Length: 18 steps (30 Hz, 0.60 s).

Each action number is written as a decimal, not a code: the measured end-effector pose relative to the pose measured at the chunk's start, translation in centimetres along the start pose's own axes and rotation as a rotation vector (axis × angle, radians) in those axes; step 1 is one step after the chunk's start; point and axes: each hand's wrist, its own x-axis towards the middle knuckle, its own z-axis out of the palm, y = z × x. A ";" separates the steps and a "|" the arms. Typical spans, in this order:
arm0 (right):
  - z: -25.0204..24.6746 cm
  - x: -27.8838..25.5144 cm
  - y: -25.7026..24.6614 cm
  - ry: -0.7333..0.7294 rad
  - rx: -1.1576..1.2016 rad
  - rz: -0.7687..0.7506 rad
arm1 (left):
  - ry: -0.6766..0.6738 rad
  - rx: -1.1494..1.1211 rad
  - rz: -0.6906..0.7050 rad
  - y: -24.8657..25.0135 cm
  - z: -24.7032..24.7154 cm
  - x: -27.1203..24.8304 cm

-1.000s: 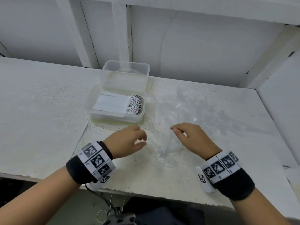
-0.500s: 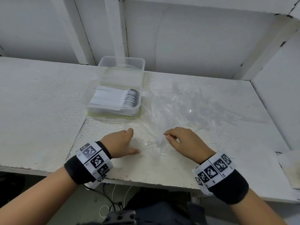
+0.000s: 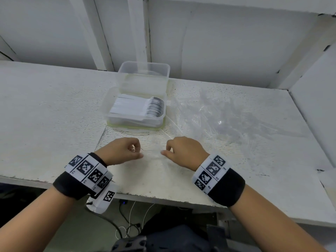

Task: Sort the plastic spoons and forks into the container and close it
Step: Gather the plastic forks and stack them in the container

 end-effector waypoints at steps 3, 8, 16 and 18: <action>0.4 1.3 -1.1 -0.029 -0.128 0.026 | -0.048 0.001 0.015 -0.1 -0.2 -0.5; 0.9 2.2 -1.4 -0.111 -0.093 0.054 | 0.005 -0.004 0.029 -0.4 -0.2 -0.4; 0.2 1.2 0.6 0.045 0.499 0.067 | 0.176 -1.100 0.034 0.0 -1.7 0.1; -0.2 0.7 0.9 0.121 0.606 0.098 | 0.199 -1.237 0.080 0.5 -1.8 0.5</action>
